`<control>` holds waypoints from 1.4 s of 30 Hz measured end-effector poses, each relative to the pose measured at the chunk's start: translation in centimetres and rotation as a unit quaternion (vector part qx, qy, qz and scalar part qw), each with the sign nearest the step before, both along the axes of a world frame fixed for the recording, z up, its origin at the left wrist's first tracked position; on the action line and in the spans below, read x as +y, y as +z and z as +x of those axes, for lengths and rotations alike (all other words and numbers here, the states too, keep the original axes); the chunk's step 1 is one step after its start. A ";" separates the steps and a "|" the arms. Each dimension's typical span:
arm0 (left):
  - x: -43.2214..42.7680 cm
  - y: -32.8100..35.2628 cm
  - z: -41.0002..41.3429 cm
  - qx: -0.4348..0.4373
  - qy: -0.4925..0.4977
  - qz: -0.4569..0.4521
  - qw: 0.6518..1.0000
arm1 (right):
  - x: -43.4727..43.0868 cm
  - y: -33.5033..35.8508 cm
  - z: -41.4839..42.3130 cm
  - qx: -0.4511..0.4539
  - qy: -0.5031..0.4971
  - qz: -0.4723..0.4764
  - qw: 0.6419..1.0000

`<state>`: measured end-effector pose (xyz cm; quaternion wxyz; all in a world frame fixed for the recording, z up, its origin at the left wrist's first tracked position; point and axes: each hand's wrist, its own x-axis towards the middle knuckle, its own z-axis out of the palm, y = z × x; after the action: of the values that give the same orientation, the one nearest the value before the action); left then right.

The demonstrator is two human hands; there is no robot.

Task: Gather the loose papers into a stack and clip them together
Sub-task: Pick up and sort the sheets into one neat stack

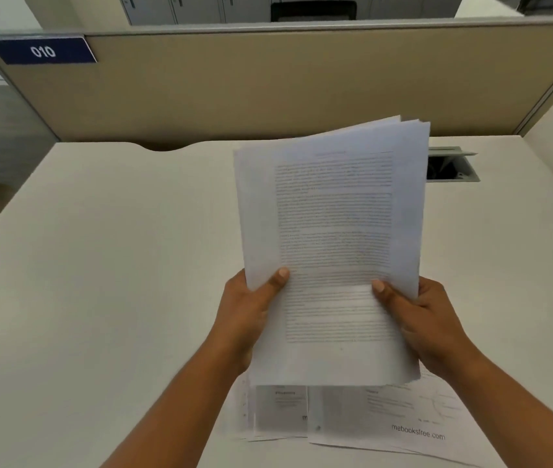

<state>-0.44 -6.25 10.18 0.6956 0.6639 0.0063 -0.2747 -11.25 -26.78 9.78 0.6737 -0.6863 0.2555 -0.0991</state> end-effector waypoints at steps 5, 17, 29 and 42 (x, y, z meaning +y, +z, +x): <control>1.6 -1.1 -2.4 0.014 0.013 0.037 0.999 | 1.3 -0.3 -1.7 0.053 0.031 0.049 0.997; 6.9 -3.3 -4.4 -0.055 0.131 0.069 0.987 | 0.4 -3.1 -5.6 0.180 -0.050 -0.130 0.974; 11.5 -3.7 -4.7 -0.034 0.163 0.054 0.985 | -3.0 -7.7 -8.7 0.519 -0.048 -0.388 0.760; 11.8 -4.1 -4.9 -0.017 0.182 0.064 0.981 | -5.6 -8.6 -10.1 0.349 -0.158 -0.181 0.906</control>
<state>-5.35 5.60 6.12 0.6902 0.6991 0.1327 -0.1317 -21.36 -32.42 1.17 0.3816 -0.7377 0.5570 -0.0031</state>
